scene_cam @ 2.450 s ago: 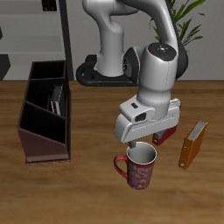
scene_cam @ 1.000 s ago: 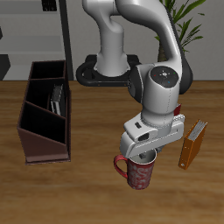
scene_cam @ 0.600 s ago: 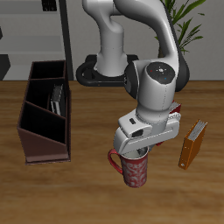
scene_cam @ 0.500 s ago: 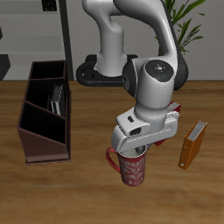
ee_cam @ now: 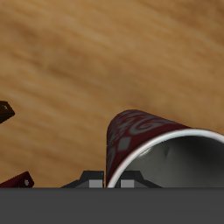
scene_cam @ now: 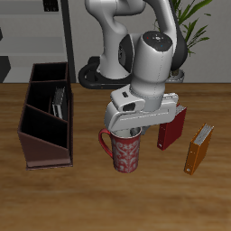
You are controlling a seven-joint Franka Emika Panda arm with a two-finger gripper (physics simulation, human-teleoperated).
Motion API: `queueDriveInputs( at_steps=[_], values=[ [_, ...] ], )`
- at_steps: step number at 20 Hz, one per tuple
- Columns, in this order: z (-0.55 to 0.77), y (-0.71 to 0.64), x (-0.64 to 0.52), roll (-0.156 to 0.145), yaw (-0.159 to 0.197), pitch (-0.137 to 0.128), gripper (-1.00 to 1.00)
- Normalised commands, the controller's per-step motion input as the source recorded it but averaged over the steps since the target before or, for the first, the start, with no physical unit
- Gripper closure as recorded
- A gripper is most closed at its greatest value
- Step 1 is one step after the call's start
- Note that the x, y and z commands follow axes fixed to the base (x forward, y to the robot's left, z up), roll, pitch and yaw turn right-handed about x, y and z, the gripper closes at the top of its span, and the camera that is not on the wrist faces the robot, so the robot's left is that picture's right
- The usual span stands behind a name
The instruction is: Place the striped book into the right desk caddy's front compartment and place the red mug into the right desk caddy's right compartment
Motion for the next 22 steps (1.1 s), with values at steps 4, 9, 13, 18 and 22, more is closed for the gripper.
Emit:
queueDriveInputs(
  at_steps=[4, 9, 13, 18, 22],
  values=[
    [0.51, -0.09, -0.59, 0.02, -0.074, -0.063, 1.0],
    [0.51, -0.15, -0.53, 0.02, -0.041, -0.061, 1.0],
    [0.48, -0.16, -0.61, 0.026, -0.023, -0.079, 1.0],
    [0.3, -0.24, -0.43, 0.033, -0.049, -0.056, 1.0],
    [0.15, -0.25, -0.42, 0.073, -0.04, -0.017, 1.0]
  ],
)
